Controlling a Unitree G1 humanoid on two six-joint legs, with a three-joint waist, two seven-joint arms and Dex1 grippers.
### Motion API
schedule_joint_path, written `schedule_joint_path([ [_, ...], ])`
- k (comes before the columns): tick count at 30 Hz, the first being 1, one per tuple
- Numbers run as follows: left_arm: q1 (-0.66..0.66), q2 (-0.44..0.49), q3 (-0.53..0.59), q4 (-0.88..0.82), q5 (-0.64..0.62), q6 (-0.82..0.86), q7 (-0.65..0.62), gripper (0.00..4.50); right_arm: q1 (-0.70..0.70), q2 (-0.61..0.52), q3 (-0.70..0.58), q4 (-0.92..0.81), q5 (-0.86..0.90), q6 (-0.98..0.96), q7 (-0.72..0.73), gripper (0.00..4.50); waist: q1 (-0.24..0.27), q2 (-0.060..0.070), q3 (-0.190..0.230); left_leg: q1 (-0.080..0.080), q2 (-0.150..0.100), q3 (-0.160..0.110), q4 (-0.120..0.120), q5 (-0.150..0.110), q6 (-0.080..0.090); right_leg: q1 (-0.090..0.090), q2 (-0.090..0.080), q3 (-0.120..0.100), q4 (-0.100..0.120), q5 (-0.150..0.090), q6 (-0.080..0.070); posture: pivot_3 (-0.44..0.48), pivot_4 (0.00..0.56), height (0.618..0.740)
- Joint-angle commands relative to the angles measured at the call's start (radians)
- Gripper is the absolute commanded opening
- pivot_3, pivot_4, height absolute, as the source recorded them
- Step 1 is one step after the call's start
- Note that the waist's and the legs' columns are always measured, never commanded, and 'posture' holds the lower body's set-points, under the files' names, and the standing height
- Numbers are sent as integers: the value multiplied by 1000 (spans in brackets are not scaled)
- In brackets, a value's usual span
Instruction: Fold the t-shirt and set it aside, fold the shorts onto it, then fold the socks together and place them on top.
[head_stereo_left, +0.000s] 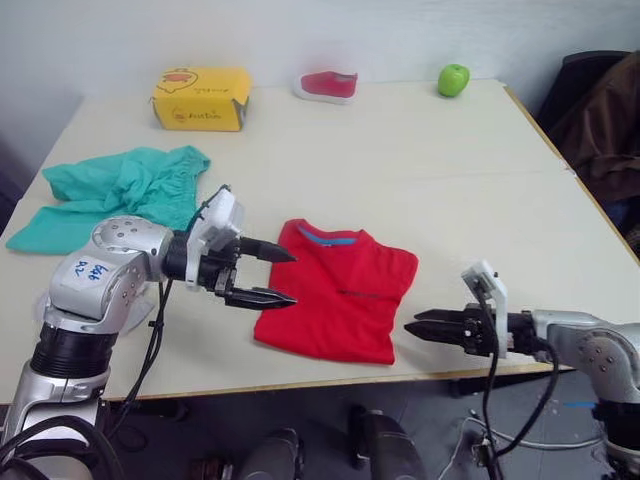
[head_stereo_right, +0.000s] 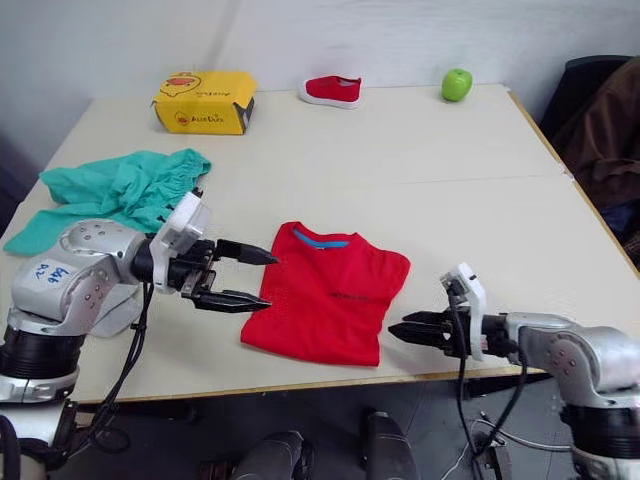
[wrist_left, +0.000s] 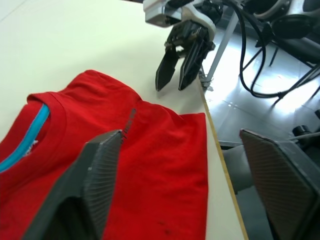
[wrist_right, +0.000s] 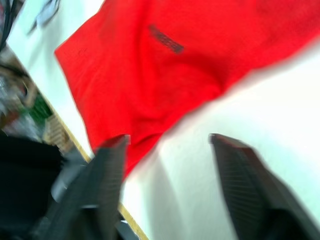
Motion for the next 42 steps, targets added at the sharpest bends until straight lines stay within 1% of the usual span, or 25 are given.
schedule_joint_path([
  [1,16,5,16,-49,-20,-9,24,4500,-33,28,54,13,17,1,4,4341,-3,0,0,0,0,0,0,0,0,0,0,0,0,0,0,0,150,740],
  [2,22,7,19,-53,-22,-14,26,4500,-48,44,76,31,15,5,1,4428,-4,0,0,0,0,0,0,0,0,0,0,0,0,0,0,0,150,740],
  [5,28,13,21,-56,-18,-23,35,4500,-99,94,128,98,2,10,-6,4428,-6,0,0,0,0,0,0,0,0,0,0,0,0,0,0,0,150,740],
  [9,23,17,9,-49,4,-53,44,4500,-174,172,152,173,13,35,-17,4428,-11,0,0,1,0,0,0,0,0,0,1,0,0,0,0,0,150,740],
  [12,18,15,2,-46,10,-68,52,4500,-219,225,200,202,7,43,-11,4428,-19,0,0,1,0,0,0,0,-1,0,1,0,2,0,0,0,150,740],
  [17,13,15,-5,-45,12,-80,60,4500,-245,239,222,244,-14,48,-22,4428,-23,0,0,0,1,0,-1,0,-1,0,1,-1,2,0,-1,0,150,740],
  [20,11,12,-9,-47,12,-82,67,4500,-262,246,209,286,-29,47,-50,3802,-23,0,0,0,1,0,-1,0,-1,0,1,-1,2,0,-1,0,150,740],
  [21,12,11,-11,-48,15,-86,69,4500,-265,245,208,294,-34,42,-53,3503,-23,0,0,0,1,0,-1,0,-1,0,1,-1,2,0,-1,0,150,740],
  [22,14,10,-13,-48,17,-89,71,4500,-267,243,209,299,-37,39,-54,3183,-23,0,0,0,0,0,-1,0,-1,0,1,-1,3,0,-1,0,150,740],
  [23,15,9,-15,-48,19,-92,71,4500,-267,240,213,301,-42,34,-55,2726,-22,0,0,0,0,0,-1,0,-1,0,1,-1,3,0,-1,0,150,740],
  [24,16,10,-16,-49,20,-95,72,4500,-266,238,216,302,-46,31,-57,2451,-22,0,0,0,1,0,-1,0,-1,0,1,-1,3,0,-1,0,150,740],
  [29,14,12,-24,-46,28,-109,70,4500,-260,228,207,303,-58,23,-67,661,-24,-3,-2,0,0,0,0,0,-1,0,1,-1,2,0,-1,0,150,740],
  [31,11,12,-27,-44,29,-113,70,4500,-254,207,199,301,-67,19,-70,80,-22,-4,-3,2,0,0,0,0,-1,2,1,-1,2,0,0,0,150,740],
  [33,8,10,-30,-43,28,-114,70,4500,-247,168,180,305,-76,18,-69,26,-19,-4,-3,2,0,0,1,0,-1,3,0,0,2,0,0,0,150,740],
  [37,8,4,-34,-51,21,-113,70,4500,-230,55,123,303,-61,35,-41,26,10,-4,-3,1,-1,0,1,1,1,3,-1,-1,1,1,1,0,150,740],
  [40,8,-3,-38,-55,16,-114,67,4500,-209,-69,94,302,-54,29,12,26,27,-3,-2,-1,-3,-1,1,0,3,3,-2,-1,-1,1,2,0,150,740],
  [42,4,-9,-44,-51,18,-119,63,4500,-195,-167,107,309,-70,-5,71,26,29,-3,-2,-3,-4,-1,1,0,4,1,-3,-1,-3,1,2,0,150,740],
])
